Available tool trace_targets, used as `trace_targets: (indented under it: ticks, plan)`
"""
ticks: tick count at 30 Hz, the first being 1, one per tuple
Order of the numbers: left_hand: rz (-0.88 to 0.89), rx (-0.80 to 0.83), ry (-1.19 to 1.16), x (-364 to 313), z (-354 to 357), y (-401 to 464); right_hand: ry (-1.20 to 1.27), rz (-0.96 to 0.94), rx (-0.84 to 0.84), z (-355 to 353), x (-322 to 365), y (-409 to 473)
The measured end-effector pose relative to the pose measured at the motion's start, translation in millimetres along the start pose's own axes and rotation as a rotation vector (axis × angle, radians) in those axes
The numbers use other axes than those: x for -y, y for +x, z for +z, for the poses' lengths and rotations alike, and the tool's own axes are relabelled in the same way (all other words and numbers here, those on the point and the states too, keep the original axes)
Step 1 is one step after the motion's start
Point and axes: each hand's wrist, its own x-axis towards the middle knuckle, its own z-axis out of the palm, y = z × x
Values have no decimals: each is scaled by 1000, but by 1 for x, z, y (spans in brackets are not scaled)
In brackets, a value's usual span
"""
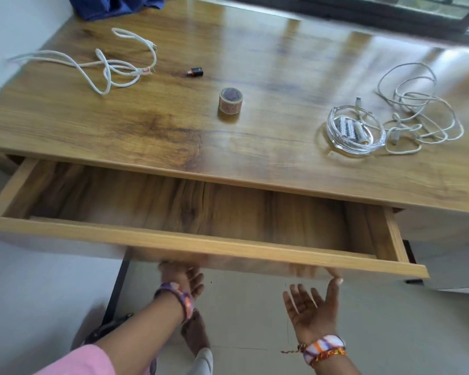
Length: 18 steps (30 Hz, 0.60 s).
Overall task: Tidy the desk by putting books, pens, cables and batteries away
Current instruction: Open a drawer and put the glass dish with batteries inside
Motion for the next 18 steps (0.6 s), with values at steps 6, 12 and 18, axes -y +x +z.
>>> trace_targets:
  ticks: [6,12,18]
  plan:
    - [1292,358,1049,-2,2,-113,-467,-790,-388,-12,55,-24]
    - [1420,-168,1865,-78,18,-134,-1606,-1593,-17,12,91,-83]
    - [1133,-23,2083,-74,1,-151,-2056,-1193,181,9,84,-109]
